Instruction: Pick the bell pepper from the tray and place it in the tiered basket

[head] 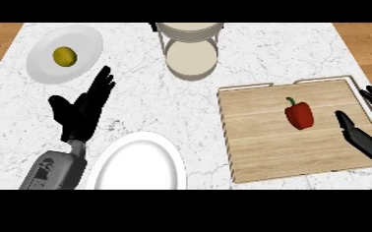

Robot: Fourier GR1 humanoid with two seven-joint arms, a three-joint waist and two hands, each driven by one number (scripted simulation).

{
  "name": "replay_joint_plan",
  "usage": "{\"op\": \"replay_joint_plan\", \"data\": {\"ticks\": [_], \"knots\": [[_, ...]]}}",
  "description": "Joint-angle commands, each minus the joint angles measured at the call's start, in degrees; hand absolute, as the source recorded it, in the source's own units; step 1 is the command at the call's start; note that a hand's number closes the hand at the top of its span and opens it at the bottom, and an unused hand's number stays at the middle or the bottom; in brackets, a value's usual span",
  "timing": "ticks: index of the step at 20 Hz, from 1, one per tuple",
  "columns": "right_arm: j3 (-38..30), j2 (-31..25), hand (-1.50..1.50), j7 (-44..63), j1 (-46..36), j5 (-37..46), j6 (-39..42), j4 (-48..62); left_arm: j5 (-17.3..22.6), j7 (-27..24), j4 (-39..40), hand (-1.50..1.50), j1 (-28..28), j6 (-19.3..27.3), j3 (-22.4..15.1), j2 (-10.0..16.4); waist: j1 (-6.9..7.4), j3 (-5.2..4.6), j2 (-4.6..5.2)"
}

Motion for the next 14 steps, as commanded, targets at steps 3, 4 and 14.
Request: {"op": "replay_joint_plan", "data": {"ticks": [3,4,14], "knots": [[-5.4,-0.8,-1.5,-17.4,8.0,2.9,8.0,8.2,2.1,5.3,-3.8,0.0,1.7,-3.5,-2.9,-1.5,2.78,-0.29,-0.28],[-1.3,0.1,-1.5,-16.9,9.9,7.0,6.1,4.1,1.7,4.9,-1.7,0.0,0.4,-3.7,-2.0,-1.1,2.59,-0.35,-0.26],[0.3,-13.9,-1.5,13.3,24.1,26.5,-12.6,-14.1,1.6,4.4,-2.3,0.0,1.9,-3.8,-1.3,-0.8,2.14,-0.94,-0.23]]}}
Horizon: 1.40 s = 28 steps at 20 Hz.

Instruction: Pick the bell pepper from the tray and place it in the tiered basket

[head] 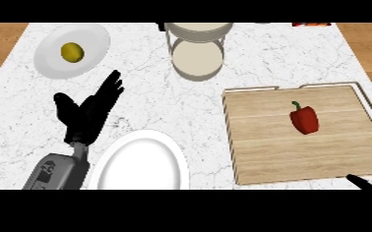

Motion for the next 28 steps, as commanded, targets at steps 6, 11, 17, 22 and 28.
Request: {"op": "replay_joint_plan", "data": {"ticks": [6,11,17,22,28], "knots": [[4.9,-10.6,-1.5,36.4,8.8,16.6,-6.7,-22.7,-2.4,0.5,-0.5,0.0,0.3,1.9,-2.3,-2.4,0.66,-0.08,0.21],[10.3,-12.1,-1.5,58.4,-1.1,24.0,-4.3,-29.9,-2.6,-0.6,-0.5,0.0,1.2,-0.1,-2.7,-2.5,1.91,0.15,0.31],[21.8,-8.6,-1.5,77.0,-10.9,39.0,0.1,-27.6,-1.2,1.8,-2.5,0.0,1.0,-0.9,-0.9,-1.8,2.35,0.2,0.29],[25.3,-3.3,-1.5,83.3,-18.1,42.5,7.2,-23.3,-2.3,3.3,-0.8,0.0,-2.0,0.3,0.5,-3.2,1.41,0.29,0.16],[25.0,2.6,-1.5,81.5,-18.6,44.5,9.7,-19.9,-2.2,7.7,-8.1,0.0,0.8,-1.0,0.7,-3.1,1.19,0.33,0.01]]}}
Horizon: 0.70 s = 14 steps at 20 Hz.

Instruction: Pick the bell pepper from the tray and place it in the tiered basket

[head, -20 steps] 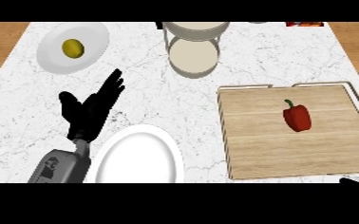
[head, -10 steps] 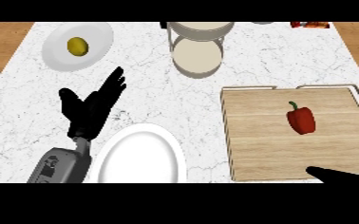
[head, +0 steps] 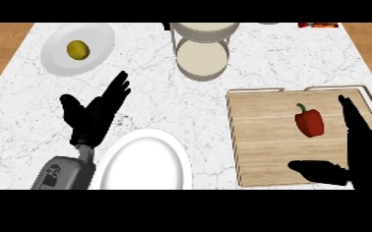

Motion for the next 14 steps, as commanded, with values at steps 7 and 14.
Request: {"op": "replay_joint_plan", "data": {"ticks": [7,14], "knots": [[1.1,9.4,-1.5,-3.4,3.4,10.7,-0.9,7.5,-1.4,0.6,0.0,0.0,1.2,-2.4,2.6,-1.2,-0.43,0.04,-0.09],[-5.2,13.4,-1.5,-6.9,-0.2,11.8,0.5,13.0,-3.5,4.2,-4.7,0.0,1.9,-1.5,2.8,-3.3,-0.31,0.04,-0.08]]}}
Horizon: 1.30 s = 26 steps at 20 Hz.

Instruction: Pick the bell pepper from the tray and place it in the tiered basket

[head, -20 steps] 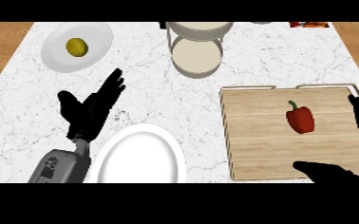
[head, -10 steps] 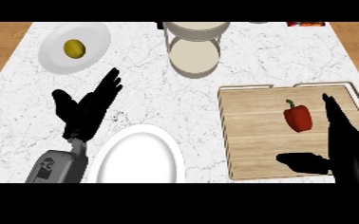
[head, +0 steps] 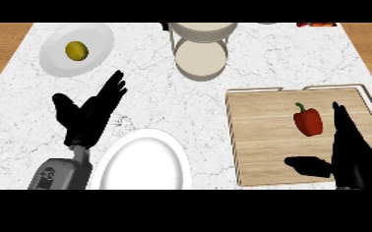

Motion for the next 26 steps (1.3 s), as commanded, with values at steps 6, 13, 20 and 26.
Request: {"op": "replay_joint_plan", "data": {"ticks": [6,13,20,26], "knots": [[-6.7,2.9,-1.5,-8.8,3.3,-0.3,0.3,2.0,-3.9,-2.0,3.7,0.0,-1.7,0.3,1.0,-3.4,-0.17,-0.01,0.0],[-10.4,7.1,-1.5,-14.9,-0.3,-0.5,-0.8,10.4,-2.8,0.9,0.8,0.0,-0.9,-2.7,2.9,-3.0,-0.02,0.0,0.01],[-11.6,9.9,-1.5,-16.7,1.2,0.7,-2.0,11.1,-2.5,0.4,-1.7,0.0,2.6,-5.2,4.1,-2.0,0.01,-0.01,-0.03],[-15.5,10.0,-1.5,-23.0,-8.6,-1.2,-4.1,27.2,-6.5,-0.5,2.5,0.0,-1.6,-1.2,1.5,-6.3,0.18,0.01,0.07]]}}
